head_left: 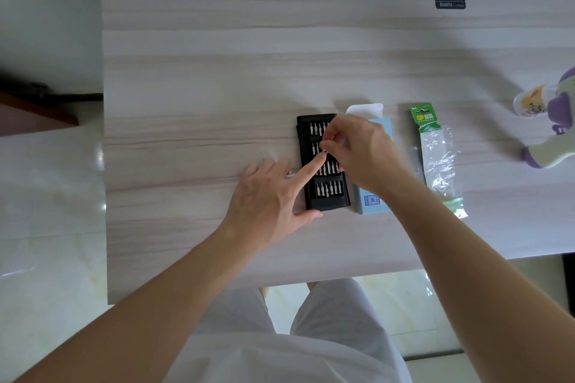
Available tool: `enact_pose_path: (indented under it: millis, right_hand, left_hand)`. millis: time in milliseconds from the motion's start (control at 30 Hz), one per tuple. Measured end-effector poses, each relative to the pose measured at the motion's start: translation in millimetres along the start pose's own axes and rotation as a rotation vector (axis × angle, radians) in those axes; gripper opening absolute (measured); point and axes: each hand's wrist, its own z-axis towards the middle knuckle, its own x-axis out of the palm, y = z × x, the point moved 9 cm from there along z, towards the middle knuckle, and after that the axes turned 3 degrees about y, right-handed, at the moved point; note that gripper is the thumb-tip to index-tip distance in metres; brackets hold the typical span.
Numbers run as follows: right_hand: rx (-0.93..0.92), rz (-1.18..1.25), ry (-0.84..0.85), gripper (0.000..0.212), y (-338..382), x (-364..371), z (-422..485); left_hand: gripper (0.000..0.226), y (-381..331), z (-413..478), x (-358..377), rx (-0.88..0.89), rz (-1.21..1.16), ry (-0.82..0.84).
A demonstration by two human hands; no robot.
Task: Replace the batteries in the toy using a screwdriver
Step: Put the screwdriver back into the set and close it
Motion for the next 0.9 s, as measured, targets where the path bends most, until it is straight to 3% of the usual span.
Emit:
enact_pose_path:
  millis: [133, 433, 800, 900]
  right_hand:
    - [0.033, -0.039, -0.018, 0.005, 0.7, 1.9, -0.1]
    - [0.078, -0.065, 0.14, 0.008, 3.6, 1.3, 6.0]
    - [0.105, -0.008, 0.079, 0.016, 4.8, -6.9, 3.4]
    - [0.114, 0.04, 0.037, 0.01, 2.2, -8.7, 3.4]
  left_hand:
    - [0.093, 0.3, 1.9, -0.8, -0.003, -0.033, 0.0]
    - [0.095, 0.9, 2.2, 0.7, -0.001, -0.038, 0.007]
    - [0.098, 1.8, 4.7, -1.8, 0.003, -0.046, 0.019]
    - [0.101, 2.3, 5.6, -0.2, 0.001, -0.036, 0.042]
